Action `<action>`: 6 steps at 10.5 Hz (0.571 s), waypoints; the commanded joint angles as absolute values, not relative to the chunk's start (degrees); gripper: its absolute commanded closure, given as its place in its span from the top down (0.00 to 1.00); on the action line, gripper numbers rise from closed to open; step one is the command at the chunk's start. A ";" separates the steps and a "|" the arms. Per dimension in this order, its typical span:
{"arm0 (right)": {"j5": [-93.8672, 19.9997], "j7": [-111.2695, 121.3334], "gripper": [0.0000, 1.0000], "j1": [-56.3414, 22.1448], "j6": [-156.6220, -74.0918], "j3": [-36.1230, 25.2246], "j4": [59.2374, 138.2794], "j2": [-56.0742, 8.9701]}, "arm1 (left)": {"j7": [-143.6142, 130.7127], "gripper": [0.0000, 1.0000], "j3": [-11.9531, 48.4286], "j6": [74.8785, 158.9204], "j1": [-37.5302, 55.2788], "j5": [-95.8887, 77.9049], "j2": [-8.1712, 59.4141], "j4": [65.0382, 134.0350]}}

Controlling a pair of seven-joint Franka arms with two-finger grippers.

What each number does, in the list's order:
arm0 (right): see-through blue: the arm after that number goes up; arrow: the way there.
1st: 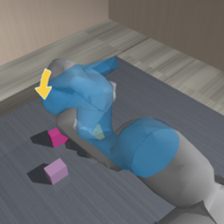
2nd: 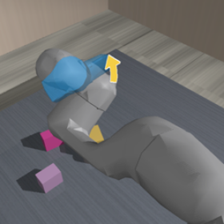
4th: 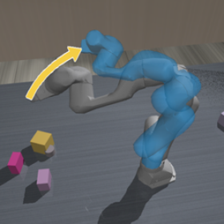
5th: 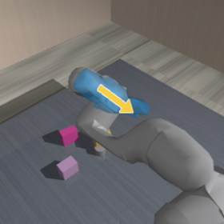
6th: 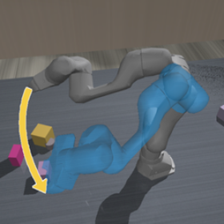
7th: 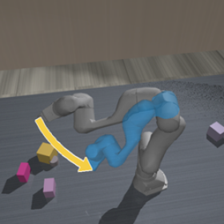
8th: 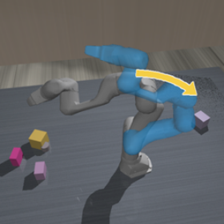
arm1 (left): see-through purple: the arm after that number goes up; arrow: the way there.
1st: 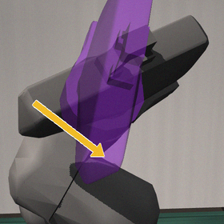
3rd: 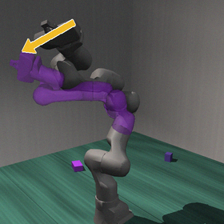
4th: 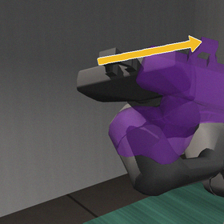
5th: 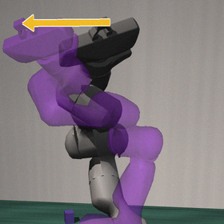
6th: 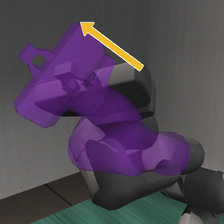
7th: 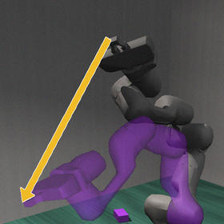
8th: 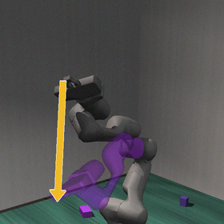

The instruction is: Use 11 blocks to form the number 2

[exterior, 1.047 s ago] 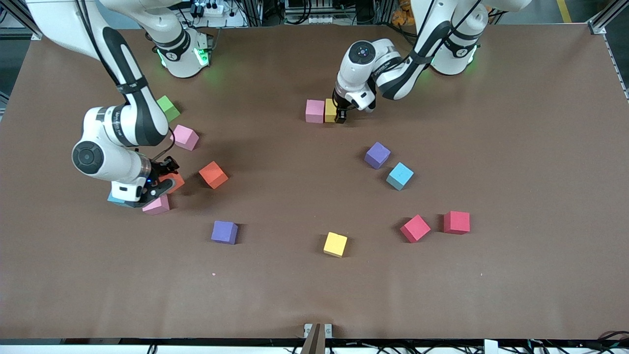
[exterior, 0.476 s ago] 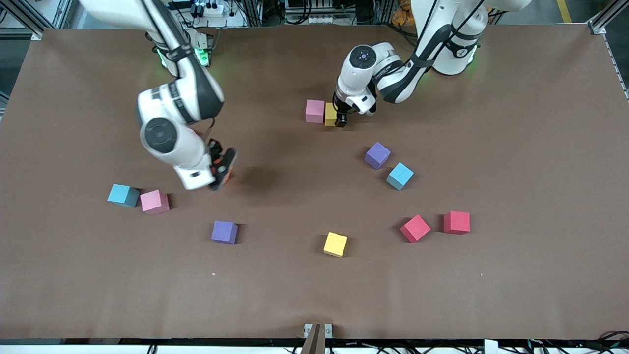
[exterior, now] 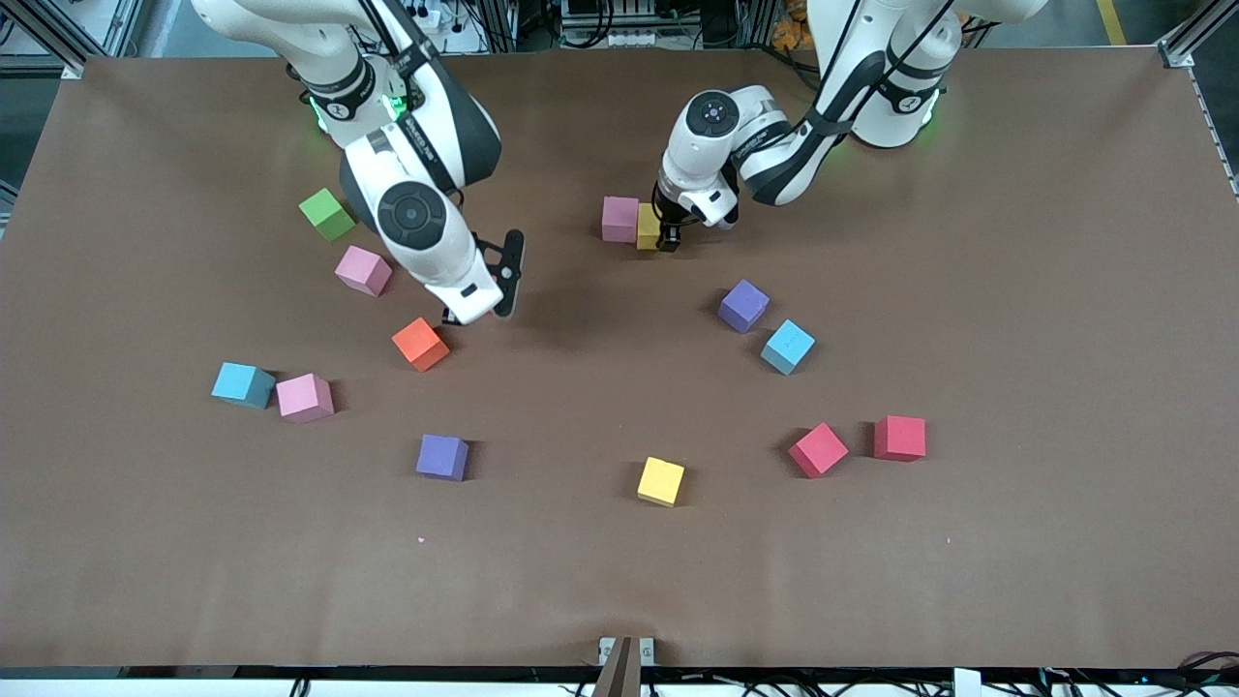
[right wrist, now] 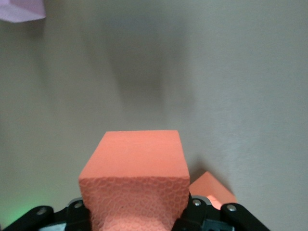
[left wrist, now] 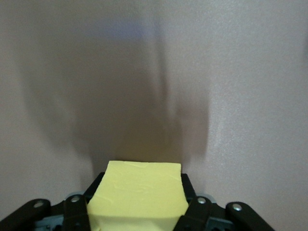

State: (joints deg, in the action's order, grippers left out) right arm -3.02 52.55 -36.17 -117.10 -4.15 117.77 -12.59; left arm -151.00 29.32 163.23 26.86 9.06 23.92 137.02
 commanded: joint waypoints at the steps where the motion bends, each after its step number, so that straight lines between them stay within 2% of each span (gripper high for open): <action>1: -2.55 53.88 0.37 -37.35 -118.73 -4.57 124.79 -6.16 | -153.02 0.41 29.18 163.74 27.33 12.56 24.79 136.76; 6: -2.55 53.79 0.40 -40.07 -119.00 -4.57 126.91 -4.66 | -153.02 0.39 29.27 162.86 27.69 14.15 24.70 137.29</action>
State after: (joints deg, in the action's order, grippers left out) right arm -3.01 53.38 -38.56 -118.04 -4.16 124.55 -6.94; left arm -151.08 29.33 163.18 27.09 12.33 24.00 137.02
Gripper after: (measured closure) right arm 0.401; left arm 0.392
